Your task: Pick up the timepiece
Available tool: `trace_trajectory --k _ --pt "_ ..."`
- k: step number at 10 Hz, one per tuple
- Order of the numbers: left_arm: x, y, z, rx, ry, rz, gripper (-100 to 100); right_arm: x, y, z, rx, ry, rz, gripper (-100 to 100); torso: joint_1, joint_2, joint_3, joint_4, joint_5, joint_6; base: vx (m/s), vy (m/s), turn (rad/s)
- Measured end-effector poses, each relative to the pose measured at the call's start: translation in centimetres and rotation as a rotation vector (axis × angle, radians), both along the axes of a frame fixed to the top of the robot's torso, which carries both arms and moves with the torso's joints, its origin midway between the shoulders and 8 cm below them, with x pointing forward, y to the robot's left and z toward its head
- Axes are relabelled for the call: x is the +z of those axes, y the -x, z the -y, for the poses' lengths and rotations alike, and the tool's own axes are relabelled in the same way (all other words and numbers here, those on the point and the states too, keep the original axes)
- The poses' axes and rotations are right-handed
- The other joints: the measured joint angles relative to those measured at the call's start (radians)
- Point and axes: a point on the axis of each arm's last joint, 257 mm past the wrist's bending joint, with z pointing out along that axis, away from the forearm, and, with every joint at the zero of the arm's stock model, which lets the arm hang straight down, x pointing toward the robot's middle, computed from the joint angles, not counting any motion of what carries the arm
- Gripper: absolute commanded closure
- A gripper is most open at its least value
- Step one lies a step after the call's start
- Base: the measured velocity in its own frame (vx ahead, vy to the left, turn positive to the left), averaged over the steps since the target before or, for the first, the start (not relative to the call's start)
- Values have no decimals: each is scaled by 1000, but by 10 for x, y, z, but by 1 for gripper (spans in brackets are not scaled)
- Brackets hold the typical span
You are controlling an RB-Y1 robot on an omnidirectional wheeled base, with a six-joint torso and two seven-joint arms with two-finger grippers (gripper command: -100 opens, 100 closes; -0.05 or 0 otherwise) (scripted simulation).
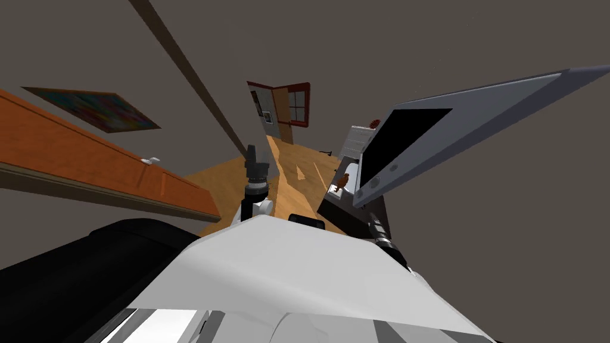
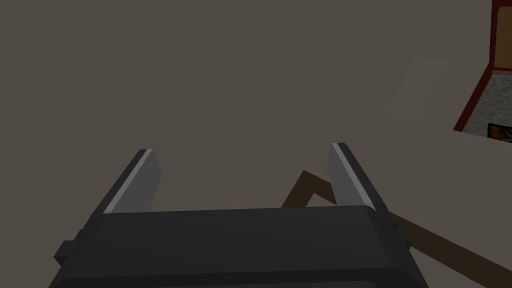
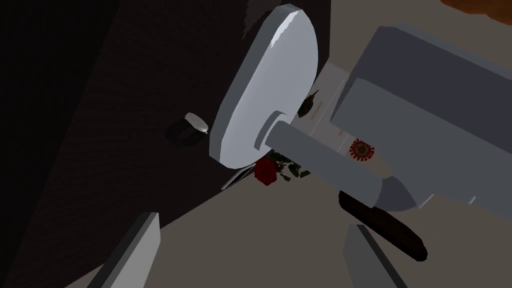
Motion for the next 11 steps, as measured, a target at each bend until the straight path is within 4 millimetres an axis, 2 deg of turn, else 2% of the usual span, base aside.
trace_trajectory --k 5,7,8,9,11 --pt "0 0 0 0 0 0 0 -36 40 44 -46 67 -159 -100 0 0 0 0 0 -1 -11 -3 240" --pt "0 0 0 0 0 0 0 -51 53 64 -64 93 -221 -100 0 0 0 0 0 -1 -15 1 391" --pt "0 0 0 0 0 0 0 -61 68 79 -77 114 -269 -100 0 0 0 0 0 -1 -15 -5 451" --pt "0 0 0 0 0 0 0 -68 87 92 -93 138 -324 -100 0 0 0 0 0 0 -9 -9 157" --pt "0 0 0 0 0 0 0 -77 112 113 -115 167 -395 -100 0 0 0 0 0 0 -7 0 208"
